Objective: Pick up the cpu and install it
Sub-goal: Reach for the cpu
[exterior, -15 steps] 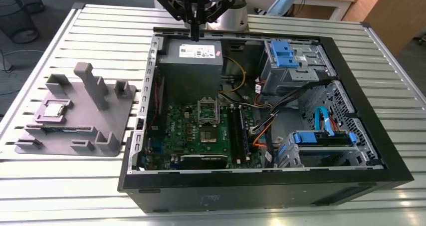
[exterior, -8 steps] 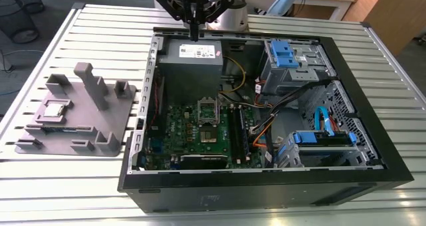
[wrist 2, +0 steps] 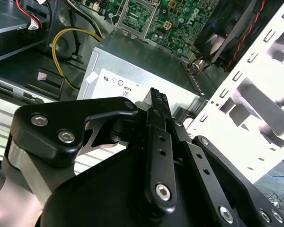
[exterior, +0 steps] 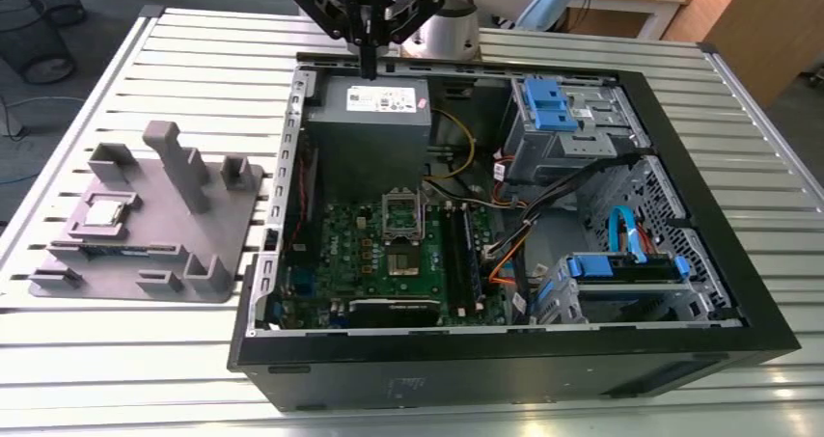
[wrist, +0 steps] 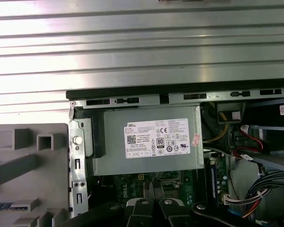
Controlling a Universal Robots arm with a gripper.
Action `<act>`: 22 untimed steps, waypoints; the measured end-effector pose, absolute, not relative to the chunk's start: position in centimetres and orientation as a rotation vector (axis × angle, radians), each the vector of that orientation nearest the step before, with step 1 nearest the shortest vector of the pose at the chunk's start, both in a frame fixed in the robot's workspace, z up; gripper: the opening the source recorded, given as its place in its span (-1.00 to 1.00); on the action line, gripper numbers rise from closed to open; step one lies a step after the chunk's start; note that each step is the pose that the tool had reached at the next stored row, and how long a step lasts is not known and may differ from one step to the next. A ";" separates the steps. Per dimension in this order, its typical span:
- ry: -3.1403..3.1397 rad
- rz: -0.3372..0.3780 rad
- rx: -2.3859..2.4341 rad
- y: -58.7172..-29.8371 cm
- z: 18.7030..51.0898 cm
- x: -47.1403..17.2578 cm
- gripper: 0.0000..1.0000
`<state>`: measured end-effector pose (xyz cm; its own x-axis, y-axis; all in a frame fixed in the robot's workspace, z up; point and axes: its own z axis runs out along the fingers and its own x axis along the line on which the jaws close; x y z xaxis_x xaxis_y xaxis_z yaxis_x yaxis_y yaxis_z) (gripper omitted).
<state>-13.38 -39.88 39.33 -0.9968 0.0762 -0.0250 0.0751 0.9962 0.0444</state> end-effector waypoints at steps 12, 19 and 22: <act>3.111 0.068 0.118 -39.9 39.3 -14.4 -0.79; 3.109 0.068 0.118 -39.9 39.3 -15.0 -0.79; 3.109 0.068 0.118 -39.9 39.3 -15.3 -0.79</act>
<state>-15.29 -39.88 39.33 -0.9967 0.0763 -0.0282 0.0750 0.9962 0.0447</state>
